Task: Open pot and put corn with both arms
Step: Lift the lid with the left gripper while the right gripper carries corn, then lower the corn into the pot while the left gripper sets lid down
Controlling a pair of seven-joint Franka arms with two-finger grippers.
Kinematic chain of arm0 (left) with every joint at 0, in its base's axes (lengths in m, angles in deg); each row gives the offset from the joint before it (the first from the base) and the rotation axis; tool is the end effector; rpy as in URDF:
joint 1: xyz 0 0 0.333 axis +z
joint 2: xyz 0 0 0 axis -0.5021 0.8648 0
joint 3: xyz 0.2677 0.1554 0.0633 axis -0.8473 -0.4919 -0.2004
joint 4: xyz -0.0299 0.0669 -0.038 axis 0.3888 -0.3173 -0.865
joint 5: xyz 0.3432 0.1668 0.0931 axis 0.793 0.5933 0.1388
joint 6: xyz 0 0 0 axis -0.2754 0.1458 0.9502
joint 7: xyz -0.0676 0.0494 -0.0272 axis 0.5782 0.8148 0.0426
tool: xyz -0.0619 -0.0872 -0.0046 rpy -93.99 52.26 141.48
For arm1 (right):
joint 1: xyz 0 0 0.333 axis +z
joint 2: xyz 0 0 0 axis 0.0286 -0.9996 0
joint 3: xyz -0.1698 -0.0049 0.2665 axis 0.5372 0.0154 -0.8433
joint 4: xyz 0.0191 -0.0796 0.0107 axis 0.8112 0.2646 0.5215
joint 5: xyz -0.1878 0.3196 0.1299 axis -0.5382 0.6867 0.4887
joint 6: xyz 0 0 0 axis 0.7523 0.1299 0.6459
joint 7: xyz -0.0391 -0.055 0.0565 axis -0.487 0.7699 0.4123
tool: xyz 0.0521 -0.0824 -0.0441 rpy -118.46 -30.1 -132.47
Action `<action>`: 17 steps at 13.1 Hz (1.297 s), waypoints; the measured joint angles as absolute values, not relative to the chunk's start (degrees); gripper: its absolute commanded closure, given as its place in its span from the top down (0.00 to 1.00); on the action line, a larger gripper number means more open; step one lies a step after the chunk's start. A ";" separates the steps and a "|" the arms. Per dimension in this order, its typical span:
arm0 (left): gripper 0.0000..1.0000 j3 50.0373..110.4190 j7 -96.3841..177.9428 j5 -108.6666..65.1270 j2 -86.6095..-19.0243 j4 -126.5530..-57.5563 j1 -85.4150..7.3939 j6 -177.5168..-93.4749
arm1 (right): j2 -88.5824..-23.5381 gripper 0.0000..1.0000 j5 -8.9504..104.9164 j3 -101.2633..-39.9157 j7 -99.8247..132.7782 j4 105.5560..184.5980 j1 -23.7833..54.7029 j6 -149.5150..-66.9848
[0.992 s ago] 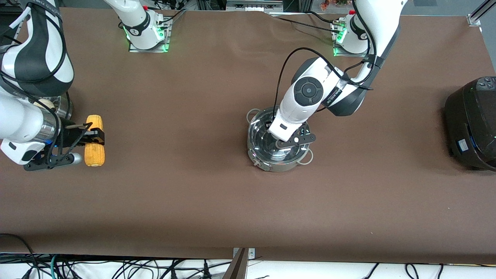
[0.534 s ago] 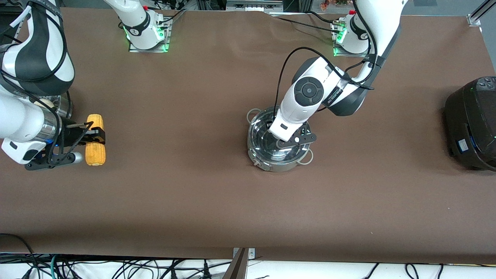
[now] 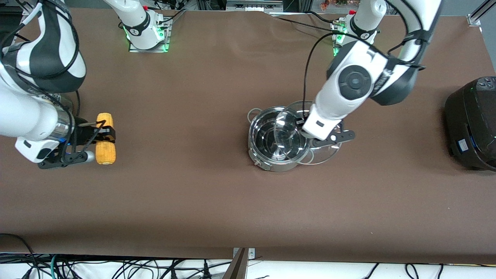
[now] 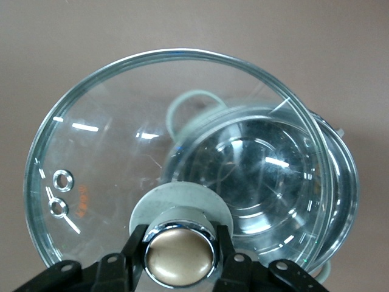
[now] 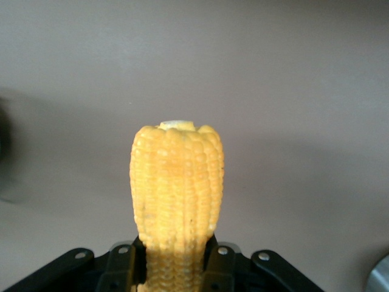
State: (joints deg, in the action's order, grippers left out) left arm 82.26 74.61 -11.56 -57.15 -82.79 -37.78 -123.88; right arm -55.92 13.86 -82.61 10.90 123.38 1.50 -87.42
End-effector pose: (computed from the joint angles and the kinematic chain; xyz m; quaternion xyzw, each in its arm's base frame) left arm 0.5900 -0.2802 0.4298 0.9913 0.1126 -0.0658 0.0199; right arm 0.6618 0.1046 0.4878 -0.9949 -0.0730 0.0545 0.0426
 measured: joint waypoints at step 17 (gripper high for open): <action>0.00 63.62 24.39 -12.02 -57.47 -104.87 -27.56 -144.82 | -71.56 0.00 11.10 -83.12 -33.99 107.63 33.86 -102.64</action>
